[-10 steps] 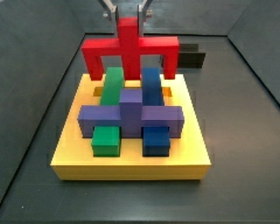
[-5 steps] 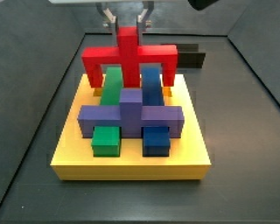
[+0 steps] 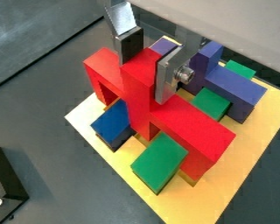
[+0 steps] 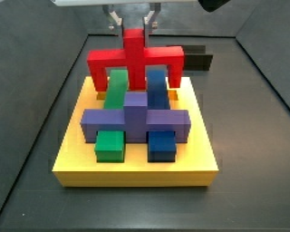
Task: Pick up the red object. Move up. Move to above the board. Insert the red object.
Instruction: Insert the red object.
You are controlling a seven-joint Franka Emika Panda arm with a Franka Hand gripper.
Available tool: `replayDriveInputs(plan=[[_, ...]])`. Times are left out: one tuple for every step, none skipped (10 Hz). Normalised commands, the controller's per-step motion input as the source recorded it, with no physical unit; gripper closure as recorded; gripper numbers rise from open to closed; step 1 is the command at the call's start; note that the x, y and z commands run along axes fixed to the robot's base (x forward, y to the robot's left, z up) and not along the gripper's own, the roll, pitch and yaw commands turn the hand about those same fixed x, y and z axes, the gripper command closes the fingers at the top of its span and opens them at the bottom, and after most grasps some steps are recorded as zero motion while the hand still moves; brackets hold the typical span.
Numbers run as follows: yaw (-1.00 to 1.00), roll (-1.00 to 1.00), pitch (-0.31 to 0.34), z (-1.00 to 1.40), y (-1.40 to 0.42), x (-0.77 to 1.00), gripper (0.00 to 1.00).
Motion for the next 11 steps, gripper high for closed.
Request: replayDriveInputs(plan=[[0.00, 0.08, 0.000, 0.07, 0.00, 0.00, 1.00], [0.00, 0.05, 0.000, 0.00, 0.00, 0.00, 1.00], [0.00, 0.01, -0.077, -0.17, 0.00, 0.00, 1.00], [0.00, 0.04, -0.114, -0.35, 0.00, 0.00, 1.00], [0.00, 0.03, -0.130, -0.41, 0.00, 0.00, 1.00], [0.00, -0.01, -0.144, -0.49, 0.00, 0.00, 1.00], [0.00, -0.02, -0.107, -0.41, 0.00, 0.00, 1.00], [0.00, 0.00, -0.046, -0.26, 0.01, 0.00, 1.00], [0.00, 0.10, 0.000, -0.18, 0.07, 0.10, 1.00], [0.00, 0.18, 0.000, -0.19, 0.05, 0.06, 1.00], [0.00, 0.24, 0.000, -0.22, 0.02, 0.01, 1.00]])
